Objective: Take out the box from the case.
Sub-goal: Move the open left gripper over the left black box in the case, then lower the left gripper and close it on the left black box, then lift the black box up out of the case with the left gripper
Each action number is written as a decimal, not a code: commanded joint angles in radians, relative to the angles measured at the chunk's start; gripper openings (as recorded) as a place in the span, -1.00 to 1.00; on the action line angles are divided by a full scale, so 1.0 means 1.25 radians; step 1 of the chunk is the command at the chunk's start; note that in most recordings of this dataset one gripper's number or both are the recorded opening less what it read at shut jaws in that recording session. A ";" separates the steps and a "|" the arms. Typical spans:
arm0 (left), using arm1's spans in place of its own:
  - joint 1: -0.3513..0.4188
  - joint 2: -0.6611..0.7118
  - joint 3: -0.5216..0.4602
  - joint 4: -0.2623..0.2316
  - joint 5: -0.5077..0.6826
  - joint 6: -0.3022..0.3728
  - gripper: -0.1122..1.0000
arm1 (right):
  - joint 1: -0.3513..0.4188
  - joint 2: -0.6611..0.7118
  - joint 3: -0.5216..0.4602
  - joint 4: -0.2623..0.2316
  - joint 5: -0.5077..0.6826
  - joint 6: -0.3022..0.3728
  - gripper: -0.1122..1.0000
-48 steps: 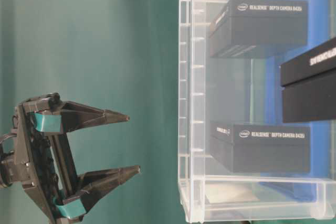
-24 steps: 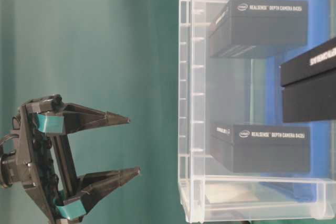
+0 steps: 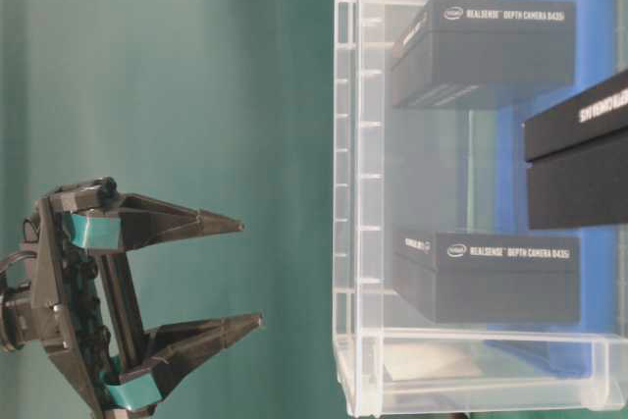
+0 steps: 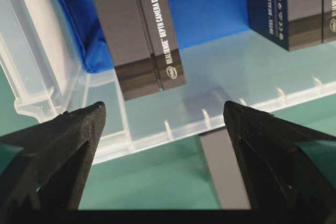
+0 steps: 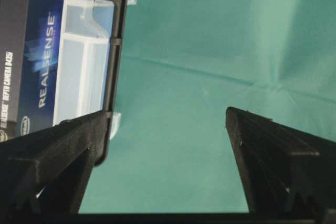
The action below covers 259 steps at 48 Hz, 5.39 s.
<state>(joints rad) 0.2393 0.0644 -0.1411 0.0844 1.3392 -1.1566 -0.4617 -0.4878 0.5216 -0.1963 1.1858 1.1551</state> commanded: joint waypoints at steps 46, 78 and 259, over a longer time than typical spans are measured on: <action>0.032 0.022 0.001 0.016 -0.011 -0.006 0.88 | -0.001 -0.009 0.000 -0.002 -0.004 -0.001 0.86; 0.027 0.076 0.086 0.021 -0.107 -0.021 0.88 | 0.000 -0.009 0.018 -0.004 -0.015 -0.002 0.86; 0.065 0.009 -0.178 0.012 0.103 -0.054 0.31 | 0.001 -0.009 0.018 -0.004 -0.077 -0.001 0.86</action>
<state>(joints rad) 0.3160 0.1104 -0.3175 0.0951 1.4588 -1.2303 -0.4617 -0.4878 0.5553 -0.1979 1.0953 1.1536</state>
